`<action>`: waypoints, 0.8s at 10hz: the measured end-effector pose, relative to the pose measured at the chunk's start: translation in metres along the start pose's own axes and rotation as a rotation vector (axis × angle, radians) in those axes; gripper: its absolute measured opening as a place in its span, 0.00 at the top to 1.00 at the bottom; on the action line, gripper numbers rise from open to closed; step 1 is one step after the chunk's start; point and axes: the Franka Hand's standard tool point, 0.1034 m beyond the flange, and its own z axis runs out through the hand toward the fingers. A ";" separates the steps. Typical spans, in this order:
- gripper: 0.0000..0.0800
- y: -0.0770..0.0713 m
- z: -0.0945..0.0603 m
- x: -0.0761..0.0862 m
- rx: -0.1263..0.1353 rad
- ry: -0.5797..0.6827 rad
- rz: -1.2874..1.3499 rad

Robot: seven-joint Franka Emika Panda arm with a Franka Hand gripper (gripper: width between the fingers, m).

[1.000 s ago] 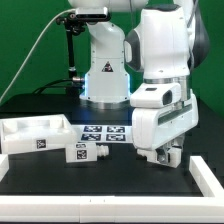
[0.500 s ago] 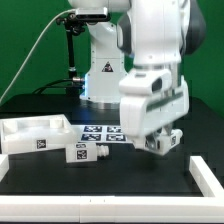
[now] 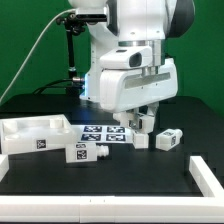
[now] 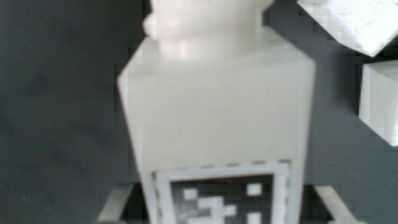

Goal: Assemble one leg

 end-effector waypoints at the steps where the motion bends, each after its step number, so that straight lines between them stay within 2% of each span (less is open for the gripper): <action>1: 0.64 0.000 0.000 0.000 0.001 -0.001 0.000; 2: 0.64 0.000 0.001 -0.004 -0.001 0.000 0.010; 3: 0.64 0.001 0.003 -0.025 -0.010 0.003 0.080; 4: 0.64 -0.005 0.010 -0.053 0.013 -0.031 0.199; 5: 0.64 -0.012 0.018 -0.071 0.061 -0.079 0.324; 6: 0.64 -0.010 0.023 -0.076 0.071 -0.084 0.341; 8: 0.64 -0.010 0.023 -0.075 0.071 -0.084 0.336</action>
Offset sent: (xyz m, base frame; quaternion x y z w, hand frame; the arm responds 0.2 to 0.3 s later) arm -0.0670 -0.0626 -0.0196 0.0014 -0.0406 0.2193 0.9748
